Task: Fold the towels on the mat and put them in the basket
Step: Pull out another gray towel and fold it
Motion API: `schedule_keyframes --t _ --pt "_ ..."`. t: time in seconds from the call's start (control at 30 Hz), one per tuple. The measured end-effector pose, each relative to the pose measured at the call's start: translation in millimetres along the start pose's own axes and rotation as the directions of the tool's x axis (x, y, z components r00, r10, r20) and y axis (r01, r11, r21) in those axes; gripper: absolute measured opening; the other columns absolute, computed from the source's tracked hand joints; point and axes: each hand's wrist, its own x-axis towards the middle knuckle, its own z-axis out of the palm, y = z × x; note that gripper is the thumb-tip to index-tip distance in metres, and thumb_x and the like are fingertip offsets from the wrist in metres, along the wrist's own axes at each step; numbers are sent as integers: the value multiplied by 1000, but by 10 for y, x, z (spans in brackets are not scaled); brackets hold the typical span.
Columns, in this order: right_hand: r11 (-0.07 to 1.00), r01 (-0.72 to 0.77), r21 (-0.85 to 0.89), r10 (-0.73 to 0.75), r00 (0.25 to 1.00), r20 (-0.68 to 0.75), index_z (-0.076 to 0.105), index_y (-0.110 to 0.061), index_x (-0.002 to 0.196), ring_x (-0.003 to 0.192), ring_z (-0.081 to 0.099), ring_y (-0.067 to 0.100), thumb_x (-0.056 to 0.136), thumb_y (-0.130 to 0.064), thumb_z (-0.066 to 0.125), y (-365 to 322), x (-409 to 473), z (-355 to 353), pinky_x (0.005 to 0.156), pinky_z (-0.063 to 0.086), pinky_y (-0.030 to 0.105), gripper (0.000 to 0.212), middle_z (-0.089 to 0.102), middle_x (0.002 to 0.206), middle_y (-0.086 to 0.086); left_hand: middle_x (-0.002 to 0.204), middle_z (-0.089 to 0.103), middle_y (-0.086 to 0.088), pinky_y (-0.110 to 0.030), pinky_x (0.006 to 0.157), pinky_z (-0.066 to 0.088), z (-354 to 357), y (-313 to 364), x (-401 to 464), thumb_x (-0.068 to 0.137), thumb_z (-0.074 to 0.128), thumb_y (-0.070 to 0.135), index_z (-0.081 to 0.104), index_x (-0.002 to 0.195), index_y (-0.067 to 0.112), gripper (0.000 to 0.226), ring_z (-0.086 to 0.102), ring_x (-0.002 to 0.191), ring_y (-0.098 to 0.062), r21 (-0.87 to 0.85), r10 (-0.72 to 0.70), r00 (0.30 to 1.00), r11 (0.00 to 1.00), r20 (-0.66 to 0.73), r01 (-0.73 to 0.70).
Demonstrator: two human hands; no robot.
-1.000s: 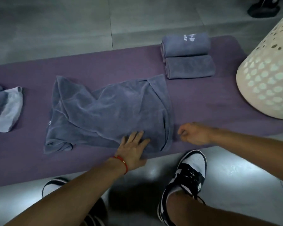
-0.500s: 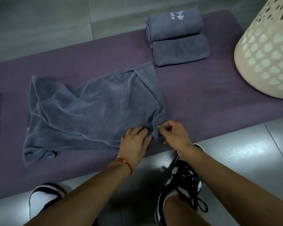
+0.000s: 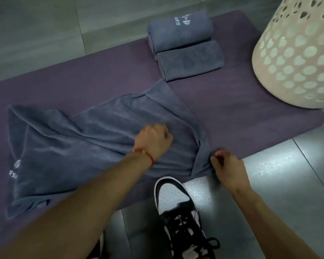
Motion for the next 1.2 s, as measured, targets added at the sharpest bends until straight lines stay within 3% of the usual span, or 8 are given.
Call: schedule_keyframes --t 0.23,0.37,0.47,0.6,0.8,0.97,1.1,1.2 --pt "1000 17 -18 -21 965 -261 53 -22 101 85 57 23 92 -51 59 -243 -37 29 67 38 31 31 59 95 -1 121 63 -21 -37 94 49 -50 7 1026 93 57 29 56 120 2 38 58 113 -34 -221 -160 986 965 -55 145" --pt "958 141 -251 -170 981 -97 51 -24 95 83 53 16 79 -61 70 -339 -10 95 65 44 32 45 55 92 -7 138 45 -22 -37 98 43 -75 49 1272 97 56 30 38 138 2 52 52 121 -35 -244 -292 951 934 -100 261" --pt "924 171 -341 -208 975 -75 56 -20 92 84 60 24 74 -46 75 -263 38 130 67 48 35 36 63 89 -1 138 49 -21 -39 100 43 -78 -5 1459 97 57 31 42 137 4 51 52 124 -35 -173 -281 956 949 -88 263" --pt "902 169 -397 -240 961 -135 62 -20 80 74 62 25 71 -48 76 -239 11 196 63 49 34 32 65 79 -1 123 60 -19 -44 82 58 -124 -84 1627 89 66 25 54 122 6 40 66 100 -36 -263 -333 940 916 -78 303" --pt "897 139 -420 -222 962 -156 60 -19 75 65 57 23 70 -36 76 -318 13 194 56 32 27 24 60 71 -1 127 54 -18 -50 89 54 -246 -186 1684 96 51 27 55 122 11 31 59 111 -40 -123 -281 951 956 -131 266" --pt "933 315 -175 -349 912 -217 53 -18 75 66 47 20 73 -28 68 -417 -234 162 54 40 30 18 48 77 -3 124 54 -23 -43 83 43 -534 -300 1800 97 47 22 48 123 5 30 54 111 -42 93 -86 954 989 -286 117" --pt "834 541 -111 -543 839 7 66 -23 84 85 54 18 84 -43 63 -495 -319 354 71 45 38 19 55 97 -2 112 63 -19 -35 79 46 -600 -388 1906 91 55 14 59 103 7 14 59 103 -38 9 -62 965 998 -257 66" --pt "862 481 -158 -494 868 -50 69 -25 96 95 53 21 92 -42 61 -479 -263 379 76 44 40 19 55 110 -1 120 61 -22 -36 90 46 -512 -386 1868 96 55 16 62 112 4 21 56 112 -38 25 -61 978 997 -201 67"
